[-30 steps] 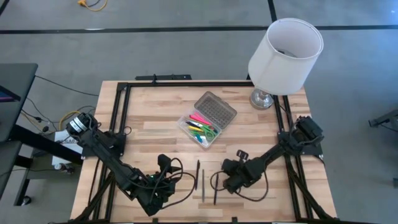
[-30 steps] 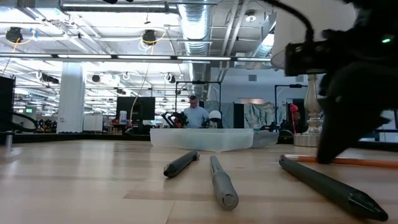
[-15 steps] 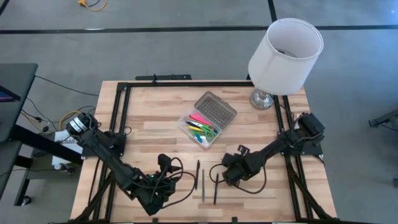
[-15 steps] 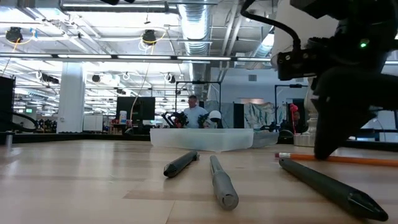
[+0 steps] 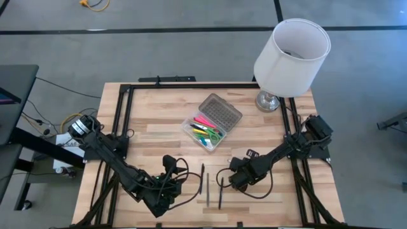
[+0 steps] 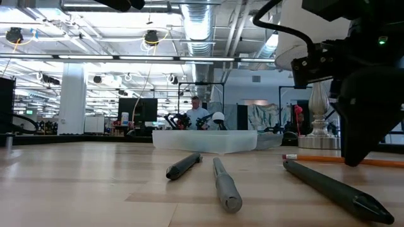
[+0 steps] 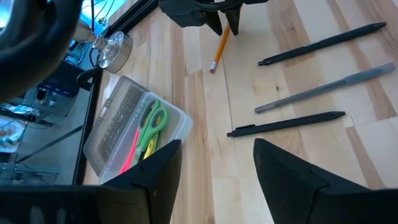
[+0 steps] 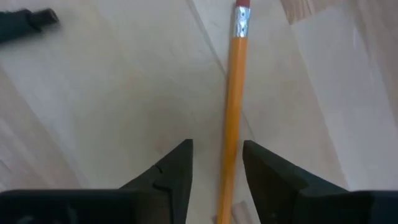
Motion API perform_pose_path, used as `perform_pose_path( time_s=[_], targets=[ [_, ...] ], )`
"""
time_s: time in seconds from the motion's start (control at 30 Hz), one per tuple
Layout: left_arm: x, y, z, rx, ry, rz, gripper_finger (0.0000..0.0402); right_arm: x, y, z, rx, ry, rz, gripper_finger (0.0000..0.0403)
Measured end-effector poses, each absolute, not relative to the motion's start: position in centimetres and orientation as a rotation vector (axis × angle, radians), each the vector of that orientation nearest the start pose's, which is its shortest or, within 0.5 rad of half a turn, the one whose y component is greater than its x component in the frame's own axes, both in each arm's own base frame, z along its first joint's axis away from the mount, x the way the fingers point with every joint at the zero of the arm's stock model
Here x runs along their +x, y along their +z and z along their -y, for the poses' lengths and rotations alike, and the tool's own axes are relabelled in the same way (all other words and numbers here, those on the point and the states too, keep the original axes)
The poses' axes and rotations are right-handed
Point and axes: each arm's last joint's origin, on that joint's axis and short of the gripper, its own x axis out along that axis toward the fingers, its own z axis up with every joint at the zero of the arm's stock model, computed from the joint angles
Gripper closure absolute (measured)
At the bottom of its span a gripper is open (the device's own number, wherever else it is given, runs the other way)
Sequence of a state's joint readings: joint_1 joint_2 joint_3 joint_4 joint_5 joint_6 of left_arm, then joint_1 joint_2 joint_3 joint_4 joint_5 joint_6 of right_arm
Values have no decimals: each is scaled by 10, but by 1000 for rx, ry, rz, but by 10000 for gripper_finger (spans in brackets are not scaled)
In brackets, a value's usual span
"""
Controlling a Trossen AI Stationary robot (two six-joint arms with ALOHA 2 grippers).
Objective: Pick & place school supplies into a supply box
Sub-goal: Put the orange pencil into the black supply box
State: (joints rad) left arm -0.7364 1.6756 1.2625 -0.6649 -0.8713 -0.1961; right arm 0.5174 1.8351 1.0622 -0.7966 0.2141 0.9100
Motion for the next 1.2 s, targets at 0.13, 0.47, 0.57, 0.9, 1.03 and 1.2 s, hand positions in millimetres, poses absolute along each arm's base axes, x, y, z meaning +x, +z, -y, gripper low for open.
perform_pose_path(
  time_s=[0.13, 0.47, 0.57, 0.9, 1.03, 1.2],
  targets=[
    [265, 247, 210, 590, 192, -725, 206, 269, 134, -142, 179, -441, -1424, 276],
    [266, 246, 208, 592, 197, -729, 206, 268, 134, -140, 173, -453, -1446, 280],
    [268, 246, 206, 590, 203, -731, 206, 270, 135, -136, 210, -444, -1474, 280],
    [269, 246, 205, 575, 196, -740, 206, 276, 135, -128, 222, -391, -1484, 323],
    [269, 245, 206, 559, 169, -754, 206, 277, 134, -128, 222, -377, -1483, 355],
    [268, 243, 205, 562, 169, -762, 206, 278, 134, -128, 202, -361, -1480, 394]
  ],
)
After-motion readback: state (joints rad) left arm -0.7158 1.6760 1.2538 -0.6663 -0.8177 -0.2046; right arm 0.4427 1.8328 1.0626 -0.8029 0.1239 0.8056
